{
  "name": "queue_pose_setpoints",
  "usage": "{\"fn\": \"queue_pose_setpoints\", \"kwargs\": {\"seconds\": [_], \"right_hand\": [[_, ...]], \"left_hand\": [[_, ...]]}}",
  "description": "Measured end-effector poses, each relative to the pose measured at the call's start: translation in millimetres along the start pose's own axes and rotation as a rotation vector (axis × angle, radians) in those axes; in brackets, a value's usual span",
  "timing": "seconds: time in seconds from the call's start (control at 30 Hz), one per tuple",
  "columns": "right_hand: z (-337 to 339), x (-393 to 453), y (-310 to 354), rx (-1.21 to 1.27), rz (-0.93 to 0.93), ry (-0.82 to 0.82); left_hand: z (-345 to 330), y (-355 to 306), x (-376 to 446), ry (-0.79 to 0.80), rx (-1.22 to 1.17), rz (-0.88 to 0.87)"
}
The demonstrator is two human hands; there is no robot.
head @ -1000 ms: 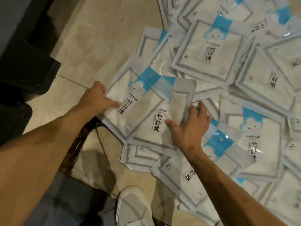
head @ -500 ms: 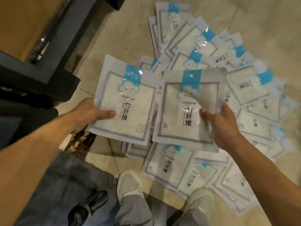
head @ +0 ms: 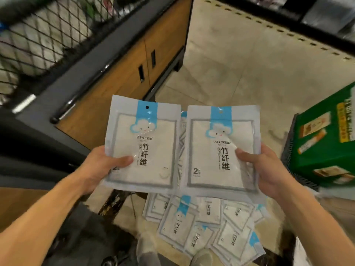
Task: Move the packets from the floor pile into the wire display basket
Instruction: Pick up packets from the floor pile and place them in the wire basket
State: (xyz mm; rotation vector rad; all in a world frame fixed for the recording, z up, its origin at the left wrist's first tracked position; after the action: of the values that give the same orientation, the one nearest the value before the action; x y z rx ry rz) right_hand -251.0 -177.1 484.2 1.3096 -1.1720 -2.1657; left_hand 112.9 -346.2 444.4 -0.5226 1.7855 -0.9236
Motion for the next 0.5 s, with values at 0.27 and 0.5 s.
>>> {"fn": "queue_pose_setpoints", "kwargs": {"seconds": [0.27, 0.5], "right_hand": [[-27, -151, 175, 0.013, 0.136, 0.11], [-79, -272, 268, -0.01, 0.282, 0.29]], "left_hand": [[27, -168, -193, -0.072, -0.046, -0.234], [74, -231, -369, -0.258, -0.042, -0.429]]}}
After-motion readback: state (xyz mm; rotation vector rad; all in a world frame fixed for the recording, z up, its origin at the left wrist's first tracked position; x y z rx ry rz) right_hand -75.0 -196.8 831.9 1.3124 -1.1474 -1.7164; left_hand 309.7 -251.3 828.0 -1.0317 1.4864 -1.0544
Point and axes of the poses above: each hand's wrist, its own x-axis towards the middle knuckle, its own z-axis out of the back of the hand, y = z × x, the point moved 5 cm from there along x, towards the middle knuckle, and after that the axes turned 13 degrees about -x, right-handed, at the moved point
